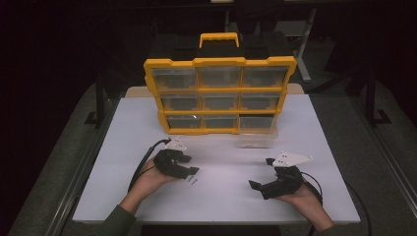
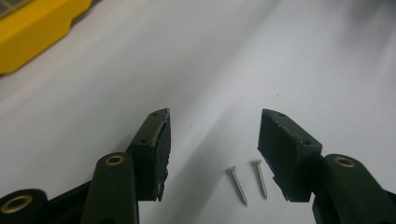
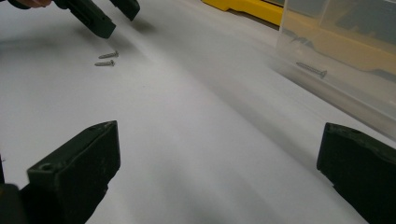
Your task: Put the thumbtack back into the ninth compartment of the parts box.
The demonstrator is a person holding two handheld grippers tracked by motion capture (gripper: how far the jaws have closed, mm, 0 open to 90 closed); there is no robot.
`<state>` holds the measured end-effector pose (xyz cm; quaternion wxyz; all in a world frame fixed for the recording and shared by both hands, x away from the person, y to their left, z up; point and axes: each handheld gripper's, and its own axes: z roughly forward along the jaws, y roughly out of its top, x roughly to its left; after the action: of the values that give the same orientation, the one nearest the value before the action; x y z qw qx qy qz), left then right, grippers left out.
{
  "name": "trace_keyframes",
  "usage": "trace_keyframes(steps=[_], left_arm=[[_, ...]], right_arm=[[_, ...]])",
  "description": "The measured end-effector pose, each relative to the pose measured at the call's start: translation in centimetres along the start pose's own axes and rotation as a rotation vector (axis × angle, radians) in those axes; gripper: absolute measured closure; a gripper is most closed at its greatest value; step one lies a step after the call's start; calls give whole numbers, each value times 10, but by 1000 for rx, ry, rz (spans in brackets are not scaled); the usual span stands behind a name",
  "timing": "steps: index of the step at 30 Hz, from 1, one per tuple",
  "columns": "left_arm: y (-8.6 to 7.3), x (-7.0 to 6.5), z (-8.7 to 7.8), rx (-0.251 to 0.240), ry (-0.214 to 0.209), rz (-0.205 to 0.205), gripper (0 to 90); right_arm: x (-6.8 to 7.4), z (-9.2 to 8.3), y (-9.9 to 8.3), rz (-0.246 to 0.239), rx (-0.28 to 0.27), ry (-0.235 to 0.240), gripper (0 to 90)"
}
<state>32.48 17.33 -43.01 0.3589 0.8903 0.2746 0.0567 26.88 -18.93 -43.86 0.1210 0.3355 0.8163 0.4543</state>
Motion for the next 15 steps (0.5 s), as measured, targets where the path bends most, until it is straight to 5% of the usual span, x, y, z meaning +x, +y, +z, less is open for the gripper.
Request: trace_keyframes(steps=[15], left_arm=[[-16,-3,3,8,-1,-19,606]], right_arm=[[0,0,0,-2,1,-3,0]])
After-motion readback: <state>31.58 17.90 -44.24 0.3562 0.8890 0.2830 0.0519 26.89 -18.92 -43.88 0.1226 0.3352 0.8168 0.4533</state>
